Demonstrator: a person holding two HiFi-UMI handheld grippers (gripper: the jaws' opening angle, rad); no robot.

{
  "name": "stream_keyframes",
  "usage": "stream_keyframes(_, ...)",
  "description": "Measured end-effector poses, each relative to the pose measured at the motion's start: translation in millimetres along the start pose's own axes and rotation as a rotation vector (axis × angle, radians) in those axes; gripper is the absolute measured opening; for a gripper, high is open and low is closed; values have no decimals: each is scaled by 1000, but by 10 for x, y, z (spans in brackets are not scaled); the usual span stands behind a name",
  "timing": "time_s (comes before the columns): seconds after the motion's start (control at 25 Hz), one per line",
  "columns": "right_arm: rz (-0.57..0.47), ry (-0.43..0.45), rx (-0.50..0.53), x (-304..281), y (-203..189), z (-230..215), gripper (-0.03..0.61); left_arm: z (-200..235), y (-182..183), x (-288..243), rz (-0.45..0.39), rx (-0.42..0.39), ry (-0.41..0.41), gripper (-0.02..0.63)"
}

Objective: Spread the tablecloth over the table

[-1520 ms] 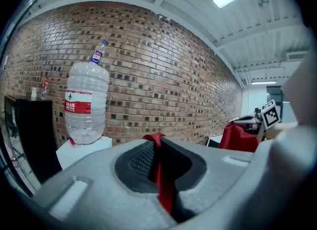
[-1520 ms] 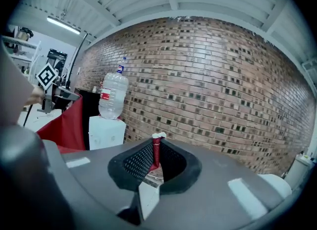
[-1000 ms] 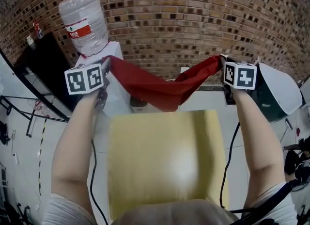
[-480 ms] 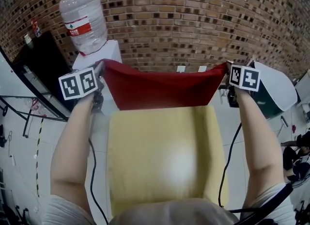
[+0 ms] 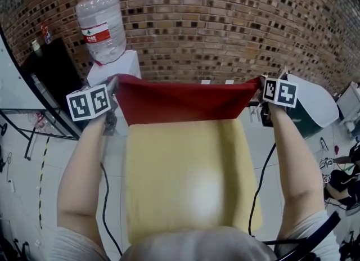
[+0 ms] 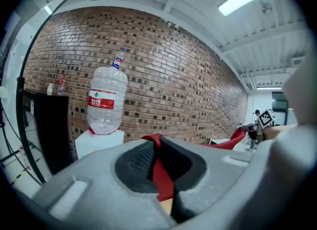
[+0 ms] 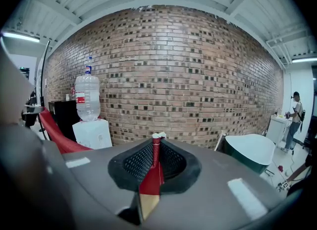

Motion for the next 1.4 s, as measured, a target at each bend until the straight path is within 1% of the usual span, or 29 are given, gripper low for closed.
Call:
stream_keyframes(0.2,-1,3,11,471,-193,-41,20,-209,-137,477,19,22,1,8)
stream_keyframes(0.4,18,10,-10,934,-612,-137,20,-491,-414,971,41,2,7,8)
stream_keyframes(0.64,82,21,-26,1544,-1293,-199,20,-797,-964,1596,112,17,1,8)
stream_keyframes(0.84,141,44,-90,1996,-2008,-226,20,-992,-1597,2110,178,56,7,8)
stream_keyframes(0.92,159,55,-96,2164,-2256,-208,20,-1058,-1845,2298,196,73,10,8)
stream_keyframes(1.04,189,65,-101,2392,-2614,-191,20,-1143,-2176,2553,226,78,22,8)
stream_keyframes(1.16,212,69,-104,2578,-2867,-194,20,-1212,-2432,2758,263,76,29,8)
stream_keyframes(1.4,243,91,-103,2824,-3259,-163,20,-1261,-2812,3082,329,67,53,8)
Point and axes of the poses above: the fingertips, and each gripper's own axes: x backward along the fingers, z to its left, y out of its top, the point moved 6 cm from there along x, backward along the fingers, and after that the axes turned 2 degrees about y, right-handed, at the moved point
